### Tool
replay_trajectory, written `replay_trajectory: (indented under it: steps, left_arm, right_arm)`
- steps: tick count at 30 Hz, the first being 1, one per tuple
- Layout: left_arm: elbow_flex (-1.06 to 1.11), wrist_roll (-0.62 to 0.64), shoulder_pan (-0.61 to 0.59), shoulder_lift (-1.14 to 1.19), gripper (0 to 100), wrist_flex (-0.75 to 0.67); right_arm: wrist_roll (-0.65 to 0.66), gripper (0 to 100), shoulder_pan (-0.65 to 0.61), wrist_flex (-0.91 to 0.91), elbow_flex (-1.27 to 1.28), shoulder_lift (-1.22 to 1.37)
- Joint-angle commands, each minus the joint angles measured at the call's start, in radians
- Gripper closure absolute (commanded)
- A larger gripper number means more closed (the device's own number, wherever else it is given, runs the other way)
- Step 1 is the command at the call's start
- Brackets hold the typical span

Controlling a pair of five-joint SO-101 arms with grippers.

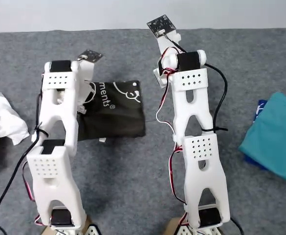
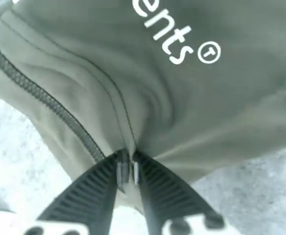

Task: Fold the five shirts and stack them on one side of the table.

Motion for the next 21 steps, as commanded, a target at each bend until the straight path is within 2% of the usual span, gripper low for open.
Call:
replay_trajectory:
  steps: [1, 13, 16, 21]
  left_arm:
    - [-0.027, -0.003, -0.029, -0.072, 99, 0.028]
    - [0.079, -0.003, -0.051, -0.072, 97, 0.043]
    - [0.071, 0.002, -0.055, -0.081, 93, 0.041]
    - [0.010, 0.003, -0.049, -0.127, 92, 0.043]
  right_arm:
    - [-0.011, 99.0, 0.004, 0.039, -0.048, -0.067]
    - [-0.011, 99.0, 0.001, 0.039, -0.048, -0.039]
    - [-0.011, 99.0, -0.005, 0.039, -0.048, -0.033]
    - [-0.011, 99.0, -0.030, 0.039, -0.048, -0.033]
